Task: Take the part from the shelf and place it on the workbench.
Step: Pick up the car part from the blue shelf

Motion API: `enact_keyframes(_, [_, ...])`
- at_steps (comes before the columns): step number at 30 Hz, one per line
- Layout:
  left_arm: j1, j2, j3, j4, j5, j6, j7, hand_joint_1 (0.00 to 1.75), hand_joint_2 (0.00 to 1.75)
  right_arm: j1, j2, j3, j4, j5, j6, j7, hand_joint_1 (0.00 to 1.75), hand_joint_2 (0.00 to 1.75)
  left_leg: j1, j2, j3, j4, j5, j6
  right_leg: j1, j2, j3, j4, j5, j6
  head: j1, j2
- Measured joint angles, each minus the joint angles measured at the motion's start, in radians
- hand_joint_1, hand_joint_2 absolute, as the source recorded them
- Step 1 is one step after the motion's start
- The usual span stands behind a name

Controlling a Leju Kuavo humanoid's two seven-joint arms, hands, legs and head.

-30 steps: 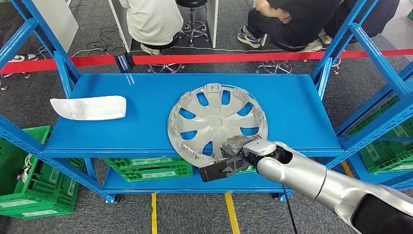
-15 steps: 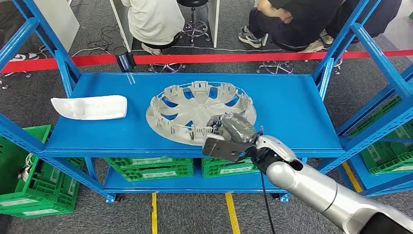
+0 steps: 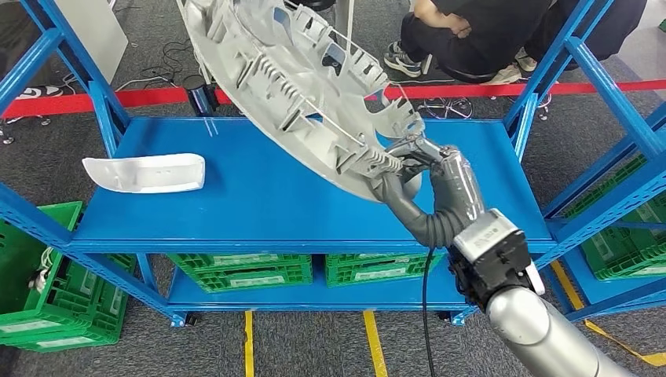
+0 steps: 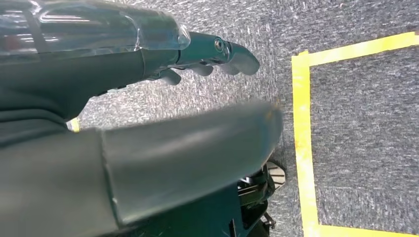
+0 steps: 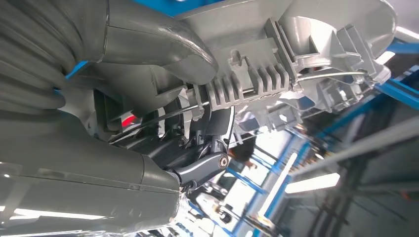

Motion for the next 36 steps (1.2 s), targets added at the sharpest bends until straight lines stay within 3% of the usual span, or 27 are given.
enact_keyframes(10, [0.0,0.0,-0.007,0.0,0.024,0.009,-0.033,0.0,1.75,0.05,0.007,-0.046,-0.13,0.035,-0.022,-0.016,1.75,1.75,0.0,0.002,0.0,0.0,0.0,0.0,0.0,0.0,0.0,0.0,0.0,0.0,0.0,0.0])
enact_keyframes(27, [-0.001,0.002,-0.007,0.0,0.055,0.007,-0.028,0.0,1.75,0.093,0.053,0.007,-0.324,0.125,-0.007,-0.033,1.75,1.75,0.0,0.006,0.001,0.0,0.0,0.0,0.0,0.003,0.0,0.0,0.0,0.0,0.0,0.0])
enact_keyframes(36, [-0.002,0.007,-0.022,0.0,0.04,0.007,-0.006,0.0,1.75,0.176,0.07,0.015,-0.333,-0.018,-0.033,-0.124,1.75,1.75,0.0,0.006,0.001,0.0,0.0,0.0,0.0,0.003,0.0,0.0,0.0,0.0,0.0,0.0])
